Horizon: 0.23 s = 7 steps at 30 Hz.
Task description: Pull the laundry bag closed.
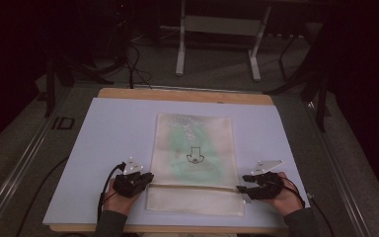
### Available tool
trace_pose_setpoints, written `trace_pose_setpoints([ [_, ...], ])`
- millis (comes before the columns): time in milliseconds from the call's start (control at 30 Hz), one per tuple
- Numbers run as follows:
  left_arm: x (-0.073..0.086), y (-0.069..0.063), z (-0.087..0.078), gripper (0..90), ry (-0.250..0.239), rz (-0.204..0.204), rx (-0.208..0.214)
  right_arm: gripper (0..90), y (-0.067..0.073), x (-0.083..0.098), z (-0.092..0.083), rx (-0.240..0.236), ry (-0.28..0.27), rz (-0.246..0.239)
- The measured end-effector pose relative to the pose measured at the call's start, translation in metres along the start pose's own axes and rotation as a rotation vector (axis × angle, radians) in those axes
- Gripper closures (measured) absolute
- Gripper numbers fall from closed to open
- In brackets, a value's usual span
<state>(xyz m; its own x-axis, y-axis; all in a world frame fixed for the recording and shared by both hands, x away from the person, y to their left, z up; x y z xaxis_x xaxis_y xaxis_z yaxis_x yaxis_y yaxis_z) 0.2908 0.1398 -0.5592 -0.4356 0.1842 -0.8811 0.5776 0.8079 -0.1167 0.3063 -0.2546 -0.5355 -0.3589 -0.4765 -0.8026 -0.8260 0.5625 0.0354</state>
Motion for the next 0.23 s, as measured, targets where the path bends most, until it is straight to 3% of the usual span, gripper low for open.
trace_pose_setpoints([
  [233, -0.0013, 0.0091, -0.0052, 81.6, -0.019, -0.004, -0.061, 50.2, -0.0017, 0.0024, 0.0024, 0.000, -0.010, 0.012],
])
Point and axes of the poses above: each handheld gripper's, and its own axes: z roughly forward along the jaws, x roughly out of its underside, y roughly to its left, the point moved 4 cm from there along z, roughly forward along the jaws, and after that the axes turned 15 degrees about -y, right-handed, at the moved point
